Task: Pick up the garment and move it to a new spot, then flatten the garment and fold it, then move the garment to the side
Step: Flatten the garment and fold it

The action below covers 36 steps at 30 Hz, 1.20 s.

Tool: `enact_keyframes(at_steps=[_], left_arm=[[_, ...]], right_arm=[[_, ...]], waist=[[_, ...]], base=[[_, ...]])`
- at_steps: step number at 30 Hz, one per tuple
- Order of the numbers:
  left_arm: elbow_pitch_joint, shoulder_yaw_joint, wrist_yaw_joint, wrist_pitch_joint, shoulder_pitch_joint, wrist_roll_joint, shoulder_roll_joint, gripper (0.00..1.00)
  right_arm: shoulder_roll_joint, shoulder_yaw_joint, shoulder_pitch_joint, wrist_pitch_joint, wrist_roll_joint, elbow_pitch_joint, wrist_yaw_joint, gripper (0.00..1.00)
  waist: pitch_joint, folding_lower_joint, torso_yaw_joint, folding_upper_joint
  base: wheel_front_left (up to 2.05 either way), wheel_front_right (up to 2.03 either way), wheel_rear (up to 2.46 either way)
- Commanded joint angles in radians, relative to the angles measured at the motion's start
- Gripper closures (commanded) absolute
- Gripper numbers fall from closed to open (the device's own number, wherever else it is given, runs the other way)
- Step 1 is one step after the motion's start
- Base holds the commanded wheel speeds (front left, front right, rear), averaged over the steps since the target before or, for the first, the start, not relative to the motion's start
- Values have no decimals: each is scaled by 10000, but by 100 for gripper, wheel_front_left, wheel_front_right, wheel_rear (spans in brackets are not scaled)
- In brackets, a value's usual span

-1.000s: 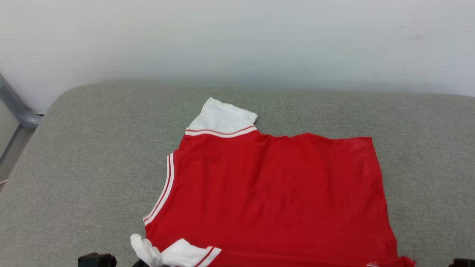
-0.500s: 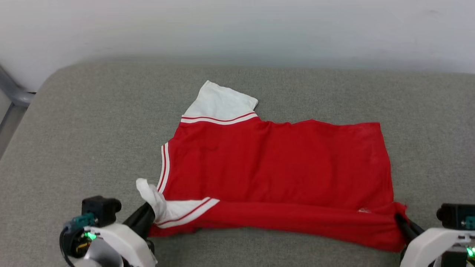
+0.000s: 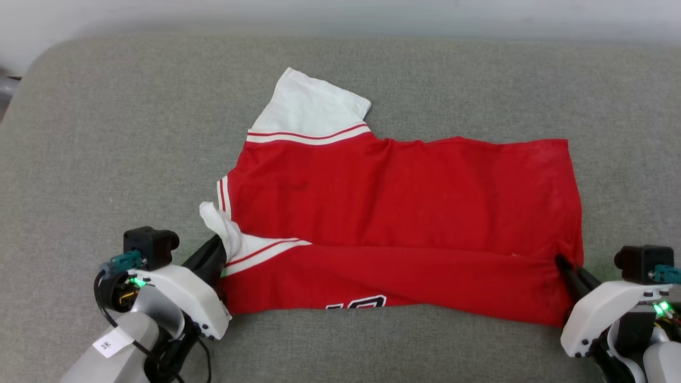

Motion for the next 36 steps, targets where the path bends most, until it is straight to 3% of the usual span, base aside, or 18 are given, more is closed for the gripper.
enact_keyframes(at_steps=[1, 9, 10, 12, 13, 14, 21, 30, 36], left_arm=[[144, 19, -47, -106, -207, 68, -57, 100], [1399, -337, -479, 71, -640, -129, -612, 100], [1519, -377, -505, 119, -630, -196, -679, 100], [1720, -400, -561, 210, -658, -321, -752, 96], [1812, -357, -546, 119, -690, -344, -761, 70], [1891, -307, -491, 53, -696, -372, -786, 2], [2112, 93, 72, -397, -466, -440, -521, 0], [1766, 282, 495, 456, 84, -738, 259, 0], [670, 367, 550, 2167, 493, -1568, 948, 0]], right_arm=[[-122, 30, -209, -191, -41, 143, -19, 100], [-313, 543, -742, -852, 78, 1349, -20, 100], [-336, 595, -759, -914, 92, 1463, -20, 92], [-352, 701, -774, -1102, 219, 1618, -19, 51], [-390, 728, -767, -1296, 217, 1631, -19, 0], [-395, 729, -756, -1563, 267, 1596, -19, 0], [-172, 237, -423, -3800, 59, 934, -17, 0], [309, -169, 436, -3861, -327, -7, -17, 0], [638, -511, 1091, -3496, -591, -856, -16, 0]], waist=[[96, -2, -10, 0], [284, -2, -45, 0], [278, -2, -39, 0], [231, -2, -19, 0], [192, -2, -10, 0], [130, -2, 0, 0], [-689, -2, 32, 0], [-1591, -2, 17, 0], [-1855, -2, 0, 0]], base=[[0, 0, 0], [0, 0, 0], [0, 0, 0], [0, 0, 0], [0, 0, 0], [0, 0, 0], [0, 0, 0], [0, 0, 0], [0, 0, 0]])
